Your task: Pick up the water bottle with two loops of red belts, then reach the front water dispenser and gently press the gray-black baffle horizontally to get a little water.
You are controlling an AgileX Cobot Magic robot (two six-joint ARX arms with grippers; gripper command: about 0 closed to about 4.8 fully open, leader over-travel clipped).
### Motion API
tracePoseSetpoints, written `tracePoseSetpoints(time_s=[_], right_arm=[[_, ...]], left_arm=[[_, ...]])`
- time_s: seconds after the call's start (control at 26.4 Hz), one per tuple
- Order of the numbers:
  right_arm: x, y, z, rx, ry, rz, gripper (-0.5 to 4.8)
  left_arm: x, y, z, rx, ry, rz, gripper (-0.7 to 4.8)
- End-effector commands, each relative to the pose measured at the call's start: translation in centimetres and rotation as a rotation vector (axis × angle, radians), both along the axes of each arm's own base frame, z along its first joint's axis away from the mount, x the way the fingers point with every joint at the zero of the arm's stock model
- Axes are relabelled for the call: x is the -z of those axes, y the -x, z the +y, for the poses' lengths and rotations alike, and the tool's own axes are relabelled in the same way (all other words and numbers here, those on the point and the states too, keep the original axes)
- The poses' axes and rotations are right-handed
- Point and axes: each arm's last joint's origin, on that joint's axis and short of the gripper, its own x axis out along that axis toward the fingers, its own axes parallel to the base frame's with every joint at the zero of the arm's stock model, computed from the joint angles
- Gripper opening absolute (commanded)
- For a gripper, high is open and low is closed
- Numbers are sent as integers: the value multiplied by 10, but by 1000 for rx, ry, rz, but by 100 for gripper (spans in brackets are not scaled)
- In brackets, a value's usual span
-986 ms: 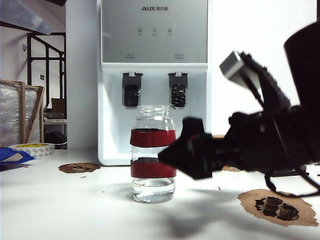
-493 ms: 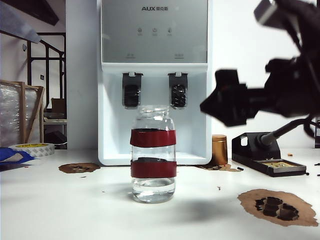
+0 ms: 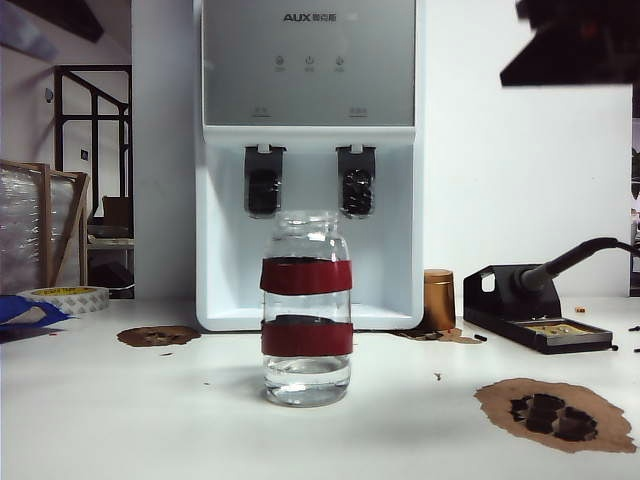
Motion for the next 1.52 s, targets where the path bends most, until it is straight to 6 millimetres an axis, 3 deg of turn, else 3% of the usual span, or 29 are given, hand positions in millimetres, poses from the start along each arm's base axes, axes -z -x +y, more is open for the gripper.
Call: tracePoseSetpoints(time_s=[0.04,0.19,0.3,0.42,0.46,0.49,0.68,0.87,1.1,1.29,1.52], right_arm=[[-13,1,-2,24,20,7,-4],[-29,1,-4,84,102,54,-4],[-41,5,-11,172,125,42,-4],[-52,15,-20,183,102,19,-4],[-57,24,-27,186,88,5,-4],[-59,29,-32,196,81,-2,-4],[-66,61,-60,200,12,-56,-4],[-64,79,-75,200,-54,-75,-4],[-62,84,-71,-23,-79,-52,-4],[-51,95,-80,-34,-42,-6,-4],[-51,97,-80,-93,-24,19,-4]], left_arm=[[-11,10,7,-96,-25,-94,392],[-20,27,17,-196,-28,-174,273],[-21,36,26,-264,17,-152,223],[-18,41,30,-286,5,-121,110],[-16,43,31,-285,-1,-105,40],[-16,43,31,-286,-3,-101,19],[-17,50,33,-319,34,-104,-4],[-17,65,41,-459,33,-172,-4],[6,79,44,-471,121,-172,-4],[11,96,49,-485,171,-281,-4],[24,103,50,-483,224,-292,-4]])
